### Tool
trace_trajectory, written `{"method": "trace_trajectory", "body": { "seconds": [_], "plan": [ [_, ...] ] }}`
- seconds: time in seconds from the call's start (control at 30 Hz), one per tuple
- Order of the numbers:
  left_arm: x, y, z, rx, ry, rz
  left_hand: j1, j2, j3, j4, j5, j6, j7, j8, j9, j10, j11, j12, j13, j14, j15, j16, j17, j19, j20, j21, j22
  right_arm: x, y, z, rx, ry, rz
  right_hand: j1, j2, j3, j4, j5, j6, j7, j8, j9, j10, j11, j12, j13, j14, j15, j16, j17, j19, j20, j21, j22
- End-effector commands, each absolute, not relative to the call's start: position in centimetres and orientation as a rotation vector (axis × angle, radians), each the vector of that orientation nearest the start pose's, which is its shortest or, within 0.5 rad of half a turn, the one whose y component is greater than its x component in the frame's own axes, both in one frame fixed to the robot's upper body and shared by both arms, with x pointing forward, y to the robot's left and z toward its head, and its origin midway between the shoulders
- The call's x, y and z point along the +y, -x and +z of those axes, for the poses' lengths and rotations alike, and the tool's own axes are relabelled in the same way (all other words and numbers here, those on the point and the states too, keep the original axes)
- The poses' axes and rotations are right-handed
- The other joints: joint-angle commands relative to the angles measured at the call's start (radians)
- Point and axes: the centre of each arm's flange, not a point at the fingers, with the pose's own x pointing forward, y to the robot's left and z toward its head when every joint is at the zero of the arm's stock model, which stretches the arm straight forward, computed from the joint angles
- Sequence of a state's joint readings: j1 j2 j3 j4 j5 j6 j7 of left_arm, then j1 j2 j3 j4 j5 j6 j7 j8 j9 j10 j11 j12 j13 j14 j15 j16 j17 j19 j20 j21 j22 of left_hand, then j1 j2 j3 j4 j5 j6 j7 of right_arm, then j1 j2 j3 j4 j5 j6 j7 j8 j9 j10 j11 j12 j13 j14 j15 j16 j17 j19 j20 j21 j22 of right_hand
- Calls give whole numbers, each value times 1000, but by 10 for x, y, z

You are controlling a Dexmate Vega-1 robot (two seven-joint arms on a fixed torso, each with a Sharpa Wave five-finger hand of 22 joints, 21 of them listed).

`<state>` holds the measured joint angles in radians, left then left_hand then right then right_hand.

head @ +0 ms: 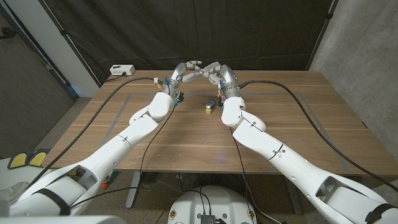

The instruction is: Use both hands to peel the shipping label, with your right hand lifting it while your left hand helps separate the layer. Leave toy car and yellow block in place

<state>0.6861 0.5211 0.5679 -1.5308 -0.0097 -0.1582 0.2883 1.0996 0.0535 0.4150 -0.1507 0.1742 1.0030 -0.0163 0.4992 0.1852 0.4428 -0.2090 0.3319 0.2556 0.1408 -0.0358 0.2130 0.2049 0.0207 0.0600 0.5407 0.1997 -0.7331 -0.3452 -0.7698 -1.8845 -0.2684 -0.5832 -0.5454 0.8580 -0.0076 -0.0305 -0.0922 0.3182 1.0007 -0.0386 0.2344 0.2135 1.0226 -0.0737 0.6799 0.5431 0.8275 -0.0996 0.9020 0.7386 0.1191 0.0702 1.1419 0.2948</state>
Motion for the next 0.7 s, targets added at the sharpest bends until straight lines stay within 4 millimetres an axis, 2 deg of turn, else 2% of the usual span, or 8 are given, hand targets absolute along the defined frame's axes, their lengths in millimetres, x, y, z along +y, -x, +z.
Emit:
{"method": "trace_trajectory", "body": {
  "seconds": [0.03, 0.13, 0.27, 0.4, 0.6, 0.7],
  "plan": [
    [170, -612, 75, -914, -610, -71, 4, -9, 6, 4, 4, 160, 74, -3, 3, 7, -3, 0, -1, -2, -69, -1, 2, -2, -2, 5, 3, -53, -551, 52, -737, 712, -281, 14, -5, -7, -10, 10, 31, 2, 15, 16, 26, -3, 31, 25, 27, -104, 28, 17, 7, 23, 24, 12],
    [168, -612, 76, -921, -619, -76, 5, -10, 6, 4, 4, 162, 73, -5, 3, 8, -3, -1, -1, -2, -69, -1, 2, -3, -3, 5, 3, -52, -552, 52, -744, 732, -317, 30, -8, -9, -18, 14, 62, 1, 31, 29, 45, -6, 66, 54, 59, -106, 56, 28, 18, 27, 48, 23],
    [165, -612, 78, -929, -632, -82, 4, -10, 6, 5, 4, 163, 72, -9, 2, 8, -3, -2, -1, -4, -69, -1, 2, -3, -3, 6, 3, -50, -553, 51, -754, 752, -364, 31, -15, -18, -19, 14, 101, 4, 50, 44, 71, -9, 109, 89, 86, -108, 82, 39, 39, 32, 67, 19],
    [162, -612, 79, -937, -645, -90, 5, -11, 5, 5, 5, 166, 72, -11, 2, 8, -3, -2, -2, -6, -69, -2, 2, -3, -4, 6, 3, -49, -556, 51, -760, 760, -384, 20, -36, -34, -16, 11, 115, 5, 57, 51, 82, -9, 130, 108, 103, -108, 95, 41, 53, 31, 77, 16],
    [159, -611, 80, -948, -661, -102, 5, -13, 5, 4, 5, 167, 71, -15, 2, 7, -3, -4, -2, -8, -69, -3, 2, -4, -4, 6, 2, -47, -558, 51, -774, 790, -429, 17, -41, -41, -14, 12, 124, 5, 62, 58, 88, -9, 136, 108, 109, -109, 102, 42, 51, 31, 83, 15],
    [158, -611, 80, -952, -659, -107, 6, -14, 5, 5, 5, 169, 68, -17, 2, 7, -3, -5, -2, -9, -71, -3, 2, -4, -7, 7, 2, -46, -559, 50, -786, 794, -445, 20, -38, -44, -13, 15, 146, 2, 72, 66, 110, -11, 146, 103, 134, -111, 113, 37, 57, 32, 92, 13]
  ]
}}
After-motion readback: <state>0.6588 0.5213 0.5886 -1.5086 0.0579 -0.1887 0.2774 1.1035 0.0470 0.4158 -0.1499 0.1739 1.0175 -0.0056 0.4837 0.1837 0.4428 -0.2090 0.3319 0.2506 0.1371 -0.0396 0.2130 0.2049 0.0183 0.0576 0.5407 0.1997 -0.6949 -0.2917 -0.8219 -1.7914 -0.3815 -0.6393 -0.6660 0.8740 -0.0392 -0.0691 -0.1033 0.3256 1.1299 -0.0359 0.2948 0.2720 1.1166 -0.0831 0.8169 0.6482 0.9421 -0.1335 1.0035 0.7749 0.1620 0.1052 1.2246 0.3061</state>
